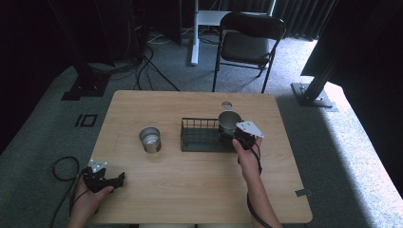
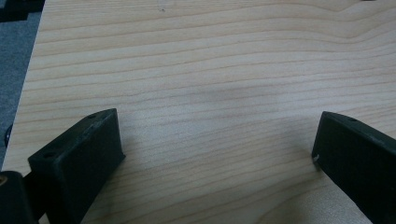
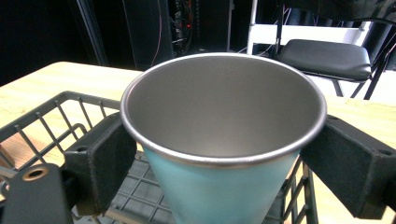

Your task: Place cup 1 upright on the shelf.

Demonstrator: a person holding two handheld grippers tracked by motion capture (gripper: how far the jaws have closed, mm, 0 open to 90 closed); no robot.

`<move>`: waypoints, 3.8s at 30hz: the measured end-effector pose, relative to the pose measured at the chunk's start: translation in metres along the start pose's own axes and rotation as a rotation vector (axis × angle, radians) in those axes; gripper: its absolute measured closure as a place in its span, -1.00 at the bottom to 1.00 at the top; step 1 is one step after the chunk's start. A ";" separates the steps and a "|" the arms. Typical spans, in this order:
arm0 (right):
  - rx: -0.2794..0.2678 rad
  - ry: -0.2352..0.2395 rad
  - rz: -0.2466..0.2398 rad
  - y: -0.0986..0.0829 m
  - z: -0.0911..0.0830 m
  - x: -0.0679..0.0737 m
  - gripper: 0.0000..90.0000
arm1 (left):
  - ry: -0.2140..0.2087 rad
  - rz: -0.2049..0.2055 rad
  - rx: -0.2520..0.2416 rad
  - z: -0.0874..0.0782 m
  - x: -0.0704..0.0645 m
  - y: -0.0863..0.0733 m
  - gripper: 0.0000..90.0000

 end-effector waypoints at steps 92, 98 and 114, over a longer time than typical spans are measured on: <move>0.361 0.264 -0.158 -0.106 -0.092 -0.087 -0.75 | 0.001 0.000 0.000 0.000 0.000 0.000 -0.95; 0.407 0.288 -0.184 -0.113 -0.099 -0.091 -0.75 | 0.001 0.000 0.000 0.000 0.000 0.000 -0.95; 0.470 0.259 -0.188 -0.123 -0.112 -0.109 -0.75 | 0.001 0.001 0.000 0.000 0.000 0.000 -0.95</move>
Point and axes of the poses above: each handheld gripper's, and its own axes: z roughly forward along the jaws, y roughly out of its top, x roughly to its left, the point moved 8 cm from there along z, roughly forward along the jaws, and after that the axes turned 10 degrees about z, right-handed, at the moved point
